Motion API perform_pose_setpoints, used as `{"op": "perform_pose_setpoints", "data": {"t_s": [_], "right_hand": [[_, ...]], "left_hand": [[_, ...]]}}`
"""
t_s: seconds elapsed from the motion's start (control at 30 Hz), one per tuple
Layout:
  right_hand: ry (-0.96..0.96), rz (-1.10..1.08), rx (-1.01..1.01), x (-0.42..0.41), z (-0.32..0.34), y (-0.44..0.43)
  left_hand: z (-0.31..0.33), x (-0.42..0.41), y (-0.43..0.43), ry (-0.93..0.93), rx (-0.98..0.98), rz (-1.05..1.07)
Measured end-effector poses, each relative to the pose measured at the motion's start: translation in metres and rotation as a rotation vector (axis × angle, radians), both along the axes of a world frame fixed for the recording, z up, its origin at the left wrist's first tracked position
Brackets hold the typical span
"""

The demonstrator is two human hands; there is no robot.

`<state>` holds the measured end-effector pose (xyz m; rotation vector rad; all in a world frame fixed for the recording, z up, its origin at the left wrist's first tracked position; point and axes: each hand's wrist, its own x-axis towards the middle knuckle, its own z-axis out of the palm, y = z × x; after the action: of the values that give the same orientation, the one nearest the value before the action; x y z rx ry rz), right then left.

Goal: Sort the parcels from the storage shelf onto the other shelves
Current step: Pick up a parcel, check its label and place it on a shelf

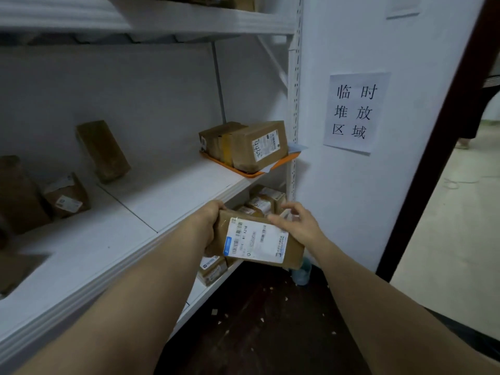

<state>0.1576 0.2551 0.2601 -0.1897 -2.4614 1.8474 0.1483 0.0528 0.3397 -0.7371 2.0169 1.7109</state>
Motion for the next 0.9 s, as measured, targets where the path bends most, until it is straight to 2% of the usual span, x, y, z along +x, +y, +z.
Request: {"op": "perform_pose_setpoints", "data": {"t_s": [0.07, 0.13, 0.23, 0.37, 0.47, 0.6, 0.73, 0.9], "right_hand": [[-0.123, 0.240, 0.270, -0.001, -0.008, 0.008], [-0.163, 0.358, 0.562, 0.000, -0.015, 0.011], [-0.170, 0.470, 0.765, 0.003, -0.029, 0.005], [-0.042, 0.499, 0.995, 0.003, -0.047, -0.007], [-0.062, 0.525, 0.994, -0.001, -0.056, -0.023], [-0.203, 0.554, 0.940, -0.013, -0.071, -0.059], [-0.354, 0.582, 0.853, -0.024, -0.089, -0.111], [-0.452, 0.567, 0.705, -0.031, -0.110, -0.162]], "left_hand": [[-0.007, -0.001, 0.004, -0.001, -0.020, 0.028], [-0.018, 0.002, 0.005, -0.006, -0.036, 0.052], [-0.038, 0.004, 0.001, -0.056, -0.007, 0.132], [-0.057, 0.008, -0.019, -0.155, 0.042, 0.225], [-0.065, 0.012, -0.037, -0.142, 0.057, 0.274], [-0.080, 0.011, -0.061, -0.122, 0.164, 0.370], [-0.107, 0.007, -0.078, -0.152, 0.165, 0.331], [-0.166, -0.006, -0.109, -0.308, 0.205, 0.384]]}}
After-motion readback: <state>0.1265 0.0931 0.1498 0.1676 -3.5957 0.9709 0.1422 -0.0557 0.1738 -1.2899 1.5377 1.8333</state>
